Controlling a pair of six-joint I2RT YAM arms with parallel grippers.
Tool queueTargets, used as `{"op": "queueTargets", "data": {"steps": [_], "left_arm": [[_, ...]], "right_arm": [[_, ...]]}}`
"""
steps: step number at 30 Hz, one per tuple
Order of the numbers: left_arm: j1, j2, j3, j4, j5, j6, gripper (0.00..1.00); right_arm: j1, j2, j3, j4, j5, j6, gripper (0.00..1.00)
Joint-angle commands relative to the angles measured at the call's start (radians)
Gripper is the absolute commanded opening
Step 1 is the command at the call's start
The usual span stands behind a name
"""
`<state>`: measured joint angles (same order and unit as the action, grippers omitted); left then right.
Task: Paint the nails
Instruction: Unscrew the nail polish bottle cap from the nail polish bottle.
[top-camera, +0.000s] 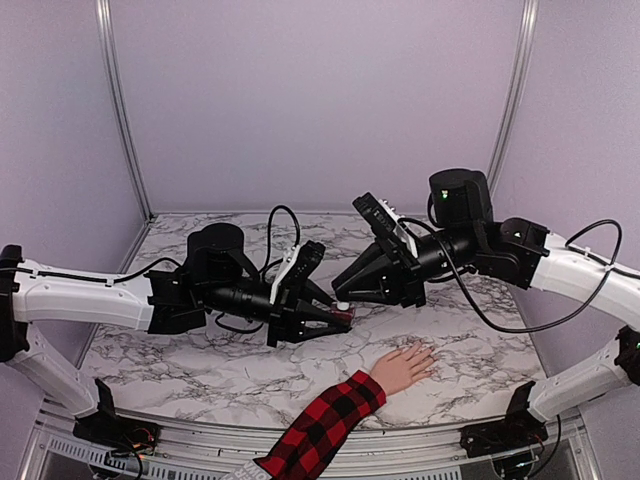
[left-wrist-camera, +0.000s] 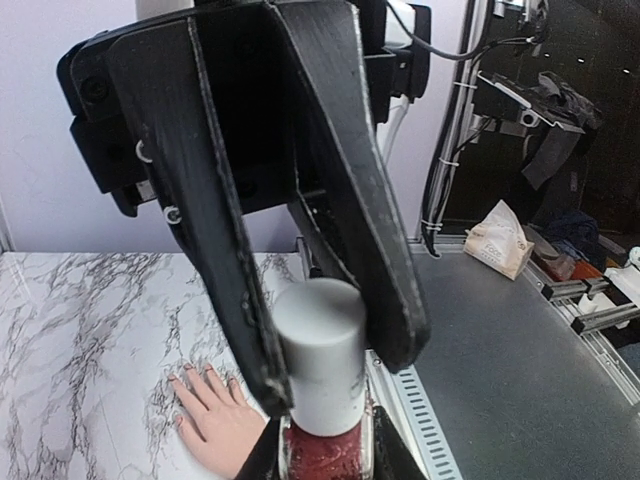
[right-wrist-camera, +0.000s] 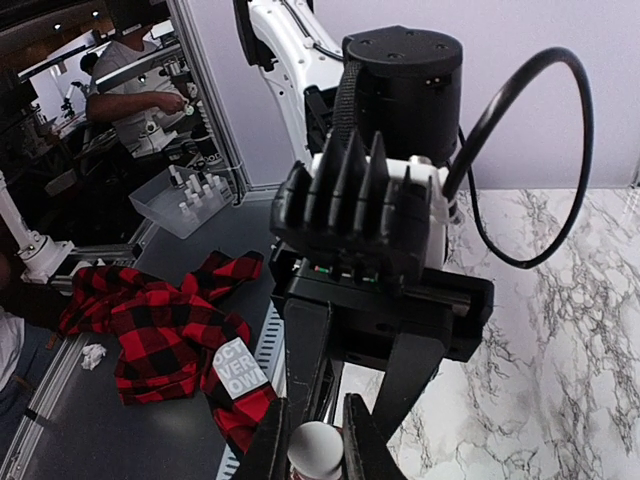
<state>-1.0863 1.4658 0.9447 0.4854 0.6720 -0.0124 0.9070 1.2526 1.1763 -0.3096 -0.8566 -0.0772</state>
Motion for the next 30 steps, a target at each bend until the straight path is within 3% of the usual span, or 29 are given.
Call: {"op": "queueTargets", "data": {"steps": [1, 11, 15, 21, 30], "left_arm": [[-0.034, -0.026, -0.011, 0.047, 0.094, 0.057, 0.0], [-0.033, -0.06, -0.066, 0.053, -0.154, 0.098, 0.0], [-0.034, -0.052, -0.07, 0.054, -0.31, 0.092, 0.0], [-0.034, -0.015, -0.047, 0.056, -0.513, 0.043, 0.0], [-0.036, 0.041, -0.014, 0.055, -0.69, 0.024, 0.0]], "right_arm": [[0.015, 0.008, 0.066, 0.07, -0.034, -0.022, 0.01], [0.014, -0.011, 0.088, 0.016, 0.118, 0.007, 0.51], [0.015, -0.014, 0.099, -0.007, 0.236, 0.045, 0.65], [0.014, 0.012, 0.118, -0.053, 0.388, 0.115, 0.67], [0.015, 0.06, 0.121, -0.077, 0.58, 0.251, 0.58]]}}
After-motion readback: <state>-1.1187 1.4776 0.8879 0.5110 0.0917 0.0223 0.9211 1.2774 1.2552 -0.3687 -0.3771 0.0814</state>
